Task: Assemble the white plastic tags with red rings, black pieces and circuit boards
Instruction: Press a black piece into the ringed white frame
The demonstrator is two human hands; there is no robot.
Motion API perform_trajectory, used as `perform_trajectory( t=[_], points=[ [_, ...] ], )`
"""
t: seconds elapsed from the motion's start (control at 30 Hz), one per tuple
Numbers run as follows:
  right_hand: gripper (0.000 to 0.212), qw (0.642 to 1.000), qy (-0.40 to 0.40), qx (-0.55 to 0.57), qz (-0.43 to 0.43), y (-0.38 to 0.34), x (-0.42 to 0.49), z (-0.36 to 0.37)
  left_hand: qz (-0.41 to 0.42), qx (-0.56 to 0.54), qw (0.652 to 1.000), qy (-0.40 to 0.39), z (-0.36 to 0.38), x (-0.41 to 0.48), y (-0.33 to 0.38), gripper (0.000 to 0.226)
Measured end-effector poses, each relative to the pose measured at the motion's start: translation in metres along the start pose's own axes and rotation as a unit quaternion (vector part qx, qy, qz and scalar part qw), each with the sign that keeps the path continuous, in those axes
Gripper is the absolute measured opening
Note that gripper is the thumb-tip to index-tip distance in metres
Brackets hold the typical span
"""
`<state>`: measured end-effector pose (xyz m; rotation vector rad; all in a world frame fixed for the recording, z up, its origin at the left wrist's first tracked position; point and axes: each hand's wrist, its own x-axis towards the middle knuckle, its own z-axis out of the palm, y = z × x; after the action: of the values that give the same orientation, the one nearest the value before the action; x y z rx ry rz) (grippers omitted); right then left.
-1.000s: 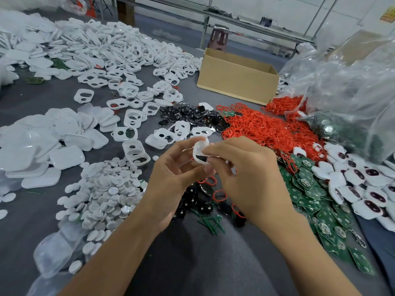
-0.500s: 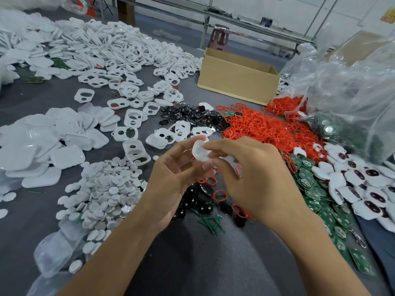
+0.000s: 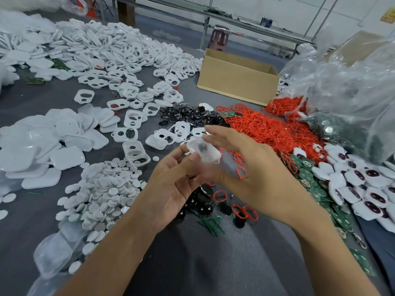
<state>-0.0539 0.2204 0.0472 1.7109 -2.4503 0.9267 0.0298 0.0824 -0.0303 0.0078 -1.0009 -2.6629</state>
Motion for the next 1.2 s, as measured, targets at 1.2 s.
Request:
perform_trajectory(
  t=[1.2],
  points=[
    [0.015, 0.973, 0.055, 0.162, 0.158, 0.021, 0.007, 0.005, -0.070, 0.022, 0.997, -0.013, 0.007, -0.002, -0.002, 0.036]
  ],
)
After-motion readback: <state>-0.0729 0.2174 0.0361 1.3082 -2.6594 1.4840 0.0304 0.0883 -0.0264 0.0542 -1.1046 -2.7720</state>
